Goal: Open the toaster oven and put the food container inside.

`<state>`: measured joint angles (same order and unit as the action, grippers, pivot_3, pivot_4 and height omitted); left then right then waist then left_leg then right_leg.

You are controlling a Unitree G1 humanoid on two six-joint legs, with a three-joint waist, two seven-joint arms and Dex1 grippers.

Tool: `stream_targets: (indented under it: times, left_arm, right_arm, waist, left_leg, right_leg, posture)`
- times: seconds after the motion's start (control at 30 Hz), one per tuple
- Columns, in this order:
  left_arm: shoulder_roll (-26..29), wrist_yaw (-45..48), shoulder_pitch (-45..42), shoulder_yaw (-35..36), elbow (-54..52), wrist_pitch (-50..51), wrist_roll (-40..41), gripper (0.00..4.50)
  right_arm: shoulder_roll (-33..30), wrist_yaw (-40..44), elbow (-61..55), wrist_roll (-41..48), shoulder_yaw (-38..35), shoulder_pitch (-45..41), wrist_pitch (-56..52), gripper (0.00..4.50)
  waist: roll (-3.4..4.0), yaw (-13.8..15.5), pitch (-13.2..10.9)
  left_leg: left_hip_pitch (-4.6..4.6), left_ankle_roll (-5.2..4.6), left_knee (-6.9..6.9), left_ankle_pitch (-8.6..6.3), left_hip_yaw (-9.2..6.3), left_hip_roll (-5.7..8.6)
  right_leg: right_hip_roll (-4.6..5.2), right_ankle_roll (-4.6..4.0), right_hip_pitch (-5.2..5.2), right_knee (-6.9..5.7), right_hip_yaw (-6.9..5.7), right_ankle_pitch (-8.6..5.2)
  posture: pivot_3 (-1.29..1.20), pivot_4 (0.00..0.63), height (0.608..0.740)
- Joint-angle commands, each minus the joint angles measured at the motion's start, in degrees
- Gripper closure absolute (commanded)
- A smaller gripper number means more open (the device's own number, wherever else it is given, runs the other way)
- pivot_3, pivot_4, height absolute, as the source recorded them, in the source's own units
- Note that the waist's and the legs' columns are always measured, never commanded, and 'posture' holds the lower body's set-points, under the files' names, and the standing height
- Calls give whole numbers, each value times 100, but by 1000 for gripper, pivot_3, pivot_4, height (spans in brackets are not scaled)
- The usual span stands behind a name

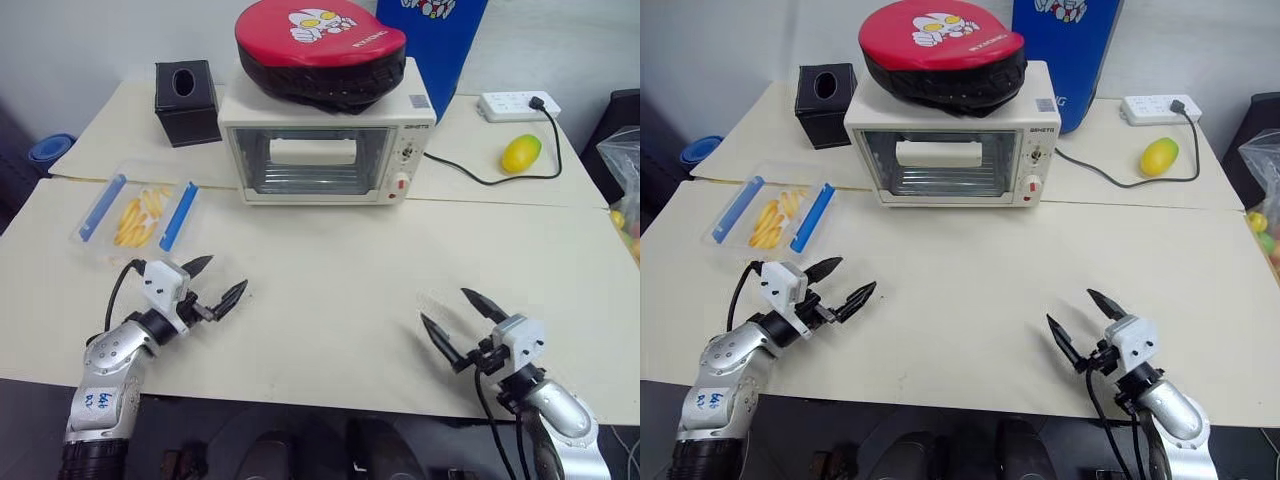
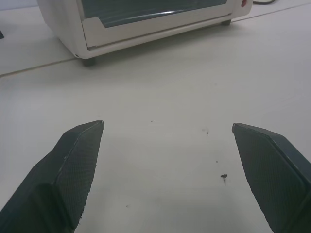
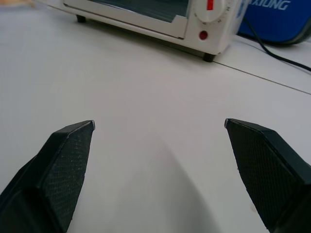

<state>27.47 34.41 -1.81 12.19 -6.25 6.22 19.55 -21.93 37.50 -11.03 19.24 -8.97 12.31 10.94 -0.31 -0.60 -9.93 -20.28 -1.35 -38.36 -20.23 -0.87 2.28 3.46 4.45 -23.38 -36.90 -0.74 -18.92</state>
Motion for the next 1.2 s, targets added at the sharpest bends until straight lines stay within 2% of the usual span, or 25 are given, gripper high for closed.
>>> stream_targets:
  times: [0.03,0.17,0.33,0.57,0.93,1.2]
  left_arm:
    - [97,234,-57,99,-314,153,350,0]
    - [598,1113,-88,451,-484,802,1309,0]
    - [1264,1636,-582,979,-308,1653,2300,0]
    - [1397,1392,-1260,1304,-583,2402,3085,0]
    - [1107,917,-882,1452,-1301,2583,3352,0]
    - [1040,738,-753,1436,-1322,2566,3326,0]
  right_arm:
    - [-132,236,-133,514,55,-620,-429,23]
    - [-333,354,16,1030,158,-2067,-1505,23]
    - [-480,845,957,997,530,-3956,-2235,23]
    - [-126,1093,2279,794,773,-5430,-2523,23]
    - [365,1436,3727,288,902,-6532,-2123,23]
    - [558,1872,3474,274,1020,-6510,-2122,23]
  waist:
    - [0,9,0]
    - [1,-15,-2]
    - [3,-30,-3]
    - [4,20,-3]
    - [5,-126,-4]
    - [6,-114,-5]
  left_leg:
    - [0,0,0,0,0,0]
    - [-2,3,-5,2,-4,-3]
    - [-5,8,-3,6,-14,-2]
    - [-29,-1,-4,5,-20,2]
    - [-38,1,-41,4,-19,0]
    - [-39,2,-39,4,-21,1]
  right_leg:
    - [0,0,0,0,0,0]
    - [0,0,-2,-3,-3,0]
    - [0,-7,-5,-2,-15,-2]
    - [4,-3,-14,-3,-25,0]
    - [2,-1,-19,-9,-28,1]
    - [2,-1,-20,-22,-28,1]
  posture:
    - [0,150,740]
    - [0,150,740]
    - [0,150,740]
    - [0,150,740]
    - [0,150,740]
    - [0,150,740]
